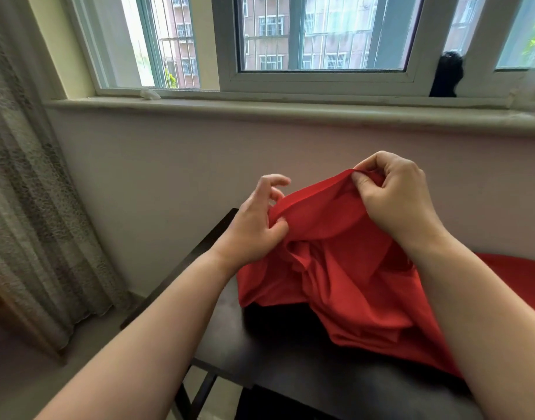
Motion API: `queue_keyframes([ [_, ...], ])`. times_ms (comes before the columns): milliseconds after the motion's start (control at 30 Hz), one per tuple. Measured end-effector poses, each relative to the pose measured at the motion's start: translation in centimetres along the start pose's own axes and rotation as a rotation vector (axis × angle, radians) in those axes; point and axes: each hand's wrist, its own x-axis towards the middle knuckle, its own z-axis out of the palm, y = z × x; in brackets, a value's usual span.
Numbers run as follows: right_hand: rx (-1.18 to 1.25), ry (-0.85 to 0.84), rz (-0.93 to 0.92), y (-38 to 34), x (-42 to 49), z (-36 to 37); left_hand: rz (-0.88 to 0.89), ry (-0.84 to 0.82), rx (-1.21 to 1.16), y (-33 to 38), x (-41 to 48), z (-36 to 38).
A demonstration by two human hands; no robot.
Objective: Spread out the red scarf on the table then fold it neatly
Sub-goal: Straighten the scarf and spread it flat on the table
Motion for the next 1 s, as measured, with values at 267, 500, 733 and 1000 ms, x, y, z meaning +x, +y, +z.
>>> queue_keyframes([
  [267, -0.018, 0.003, 0.008, -0.1, -0.1, 0.0, 0.287, 0.033, 0.384, -1.0, -0.4, 0.6],
  [500, -0.016, 0.001, 0.007, 0.0, -0.1, -0.3, 0.088, 0.164, -0.019, 0.4, -0.2, 0.4],
  [733, 0.019, -0.036, -0.009, -0.4, -0.1, -0.4, -0.076, 0.063, -0.451, 2.1, 0.1, -0.4],
  [1000, 0.078, -0.028, -0.048, -1.6, 0.3, -0.5, -0.211, 0.159, -0.364, 3.5, 1.6, -2.5],
])
